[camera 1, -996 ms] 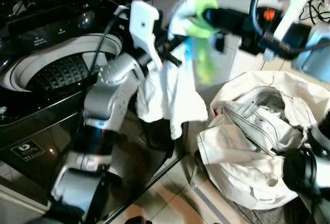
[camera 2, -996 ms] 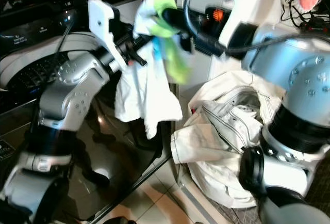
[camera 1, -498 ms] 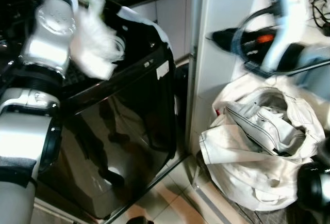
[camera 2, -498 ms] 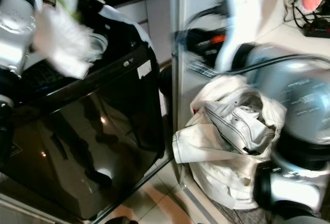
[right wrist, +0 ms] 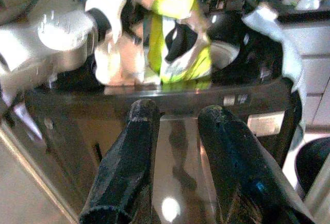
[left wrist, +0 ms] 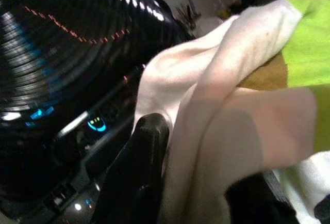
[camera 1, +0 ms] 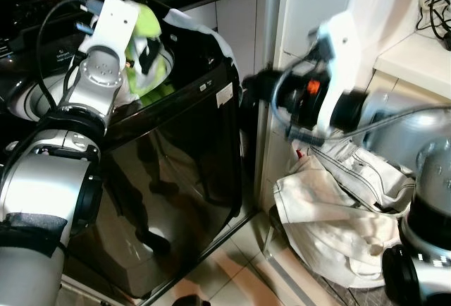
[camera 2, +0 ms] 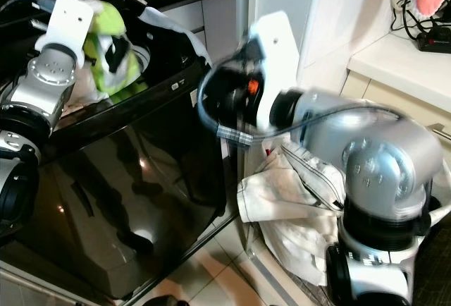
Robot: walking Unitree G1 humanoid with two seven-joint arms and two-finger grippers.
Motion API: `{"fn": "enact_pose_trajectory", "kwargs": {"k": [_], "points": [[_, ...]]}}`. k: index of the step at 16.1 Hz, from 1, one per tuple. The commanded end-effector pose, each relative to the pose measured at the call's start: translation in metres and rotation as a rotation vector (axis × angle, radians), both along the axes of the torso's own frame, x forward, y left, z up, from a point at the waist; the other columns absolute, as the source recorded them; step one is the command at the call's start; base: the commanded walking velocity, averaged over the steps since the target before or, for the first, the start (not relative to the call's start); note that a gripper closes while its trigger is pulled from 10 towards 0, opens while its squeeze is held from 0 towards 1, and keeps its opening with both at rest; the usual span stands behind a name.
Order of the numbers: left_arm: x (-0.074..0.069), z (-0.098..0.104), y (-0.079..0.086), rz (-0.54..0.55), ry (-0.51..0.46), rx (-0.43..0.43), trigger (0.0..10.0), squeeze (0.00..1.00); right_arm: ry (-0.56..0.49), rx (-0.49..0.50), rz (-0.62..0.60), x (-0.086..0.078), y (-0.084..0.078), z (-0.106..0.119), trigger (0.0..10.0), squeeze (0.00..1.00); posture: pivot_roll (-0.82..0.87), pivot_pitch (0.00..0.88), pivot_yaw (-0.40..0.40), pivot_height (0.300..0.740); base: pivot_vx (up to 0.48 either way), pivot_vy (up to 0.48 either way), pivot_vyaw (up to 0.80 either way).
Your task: Clothes washing
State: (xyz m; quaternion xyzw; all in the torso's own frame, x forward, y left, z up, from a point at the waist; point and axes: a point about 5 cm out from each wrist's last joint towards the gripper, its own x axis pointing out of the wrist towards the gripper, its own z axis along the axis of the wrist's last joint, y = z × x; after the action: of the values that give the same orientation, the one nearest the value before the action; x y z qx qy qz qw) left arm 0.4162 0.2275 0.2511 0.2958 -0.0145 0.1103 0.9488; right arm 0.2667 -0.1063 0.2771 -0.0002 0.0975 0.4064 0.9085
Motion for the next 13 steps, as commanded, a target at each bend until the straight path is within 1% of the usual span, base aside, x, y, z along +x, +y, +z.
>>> {"fn": "enact_pose_trajectory", "kwargs": {"k": [1, 2, 3, 4, 5, 7, 8, 9, 10, 11, 12, 13], "points": [[0.000, 0.004, 0.006, 0.011, 0.016, -0.016, 10.0, 1.00, 0.021, -0.042, 0.013, -0.004, 0.002, -0.004, 10.0, 0.00, -0.08, 0.000, 0.121, 0.740, 0.000, 0.000, 0.00], [0.000, 0.002, 0.007, 0.012, 0.047, -0.021, 10.0, 1.00, 0.053, -0.051, 0.026, -0.005, 0.002, -0.008, 10.0, 0.00, -0.08, 0.000, 0.123, 0.740, 0.000, 0.000, 0.00], [0.000, -0.001, 0.009, 0.018, 0.087, 0.002, 10.0, 1.00, 0.070, -0.054, 0.053, -0.008, 0.003, -0.009, 10.0, 0.00, -0.09, 0.000, 0.123, 0.740, 0.000, 0.000, 0.00], [-0.001, -0.006, 0.011, 0.023, 0.138, 0.006, 10.0, 1.00, 0.075, -0.061, 0.081, -0.012, 0.004, -0.010, 10.0, 0.00, -0.09, 0.000, 0.123, 0.740, 0.000, 0.000, 0.00], [-0.002, -0.012, 0.014, 0.038, 0.210, 0.048, 10.0, 1.00, 0.067, -0.071, 0.104, -0.015, 0.005, -0.010, 10.0, 0.00, -0.08, 0.000, 0.123, 0.740, 0.000, 0.000, 0.00], [-0.003, -0.014, 0.016, 0.043, 0.227, 0.027, 10.0, 1.00, 0.057, -0.077, 0.101, -0.015, 0.005, -0.011, 10.0, 0.00, -0.08, 0.000, 0.123, 0.740, 0.000, 0.000, 0.00], [-0.002, -0.009, 0.016, 0.042, 0.207, 0.050, 10.0, 1.00, 0.050, -0.082, 0.082, -0.013, 0.003, -0.011, 10.0, 0.00, -0.08, 0.000, 0.123, 0.740, 0.000, 0.000, 0.00], [-0.001, -0.003, 0.013, 0.019, 0.190, 0.106, 10.0, 0.87, 0.046, -0.078, 0.053, -0.010, 0.002, -0.010, 10.0, 0.00, -0.08, 0.000, 0.123, 0.740, 0.000, 0.000, 0.00], [0.000, -0.004, 0.009, -0.024, 0.229, 0.150, 10.0, 0.06, 0.043, -0.072, 0.019, -0.006, 0.001, -0.009, 10.0, 0.00, -0.08, 0.000, 0.123, 0.740, 0.000, 0.000, 0.00], [0.000, -0.008, 0.008, -0.045, 0.269, 0.153, 10.0, 0.00, 0.042, -0.073, 0.007, -0.004, 0.000, -0.009, 10.0, 0.00, -0.08, 0.000, 0.123, 0.740, 0.000, 0.000, 0.00], [0.000, -0.011, 0.007, -0.055, 0.304, 0.143, 10.0, 0.00, 0.041, -0.075, -0.001, -0.003, -0.001, -0.009, 10.0, 0.00, -0.08, 0.000, 0.127, 0.740, 0.000, 0.000, 0.00], [-0.001, -0.015, 0.007, -0.071, 0.359, 0.060, 10.0, 1.00, 0.039, -0.073, -0.013, -0.002, -0.002, -0.008, 10.0, 0.00, -0.09, 0.000, 0.132, 0.740, 0.000, 0.000, 0.00]]}}
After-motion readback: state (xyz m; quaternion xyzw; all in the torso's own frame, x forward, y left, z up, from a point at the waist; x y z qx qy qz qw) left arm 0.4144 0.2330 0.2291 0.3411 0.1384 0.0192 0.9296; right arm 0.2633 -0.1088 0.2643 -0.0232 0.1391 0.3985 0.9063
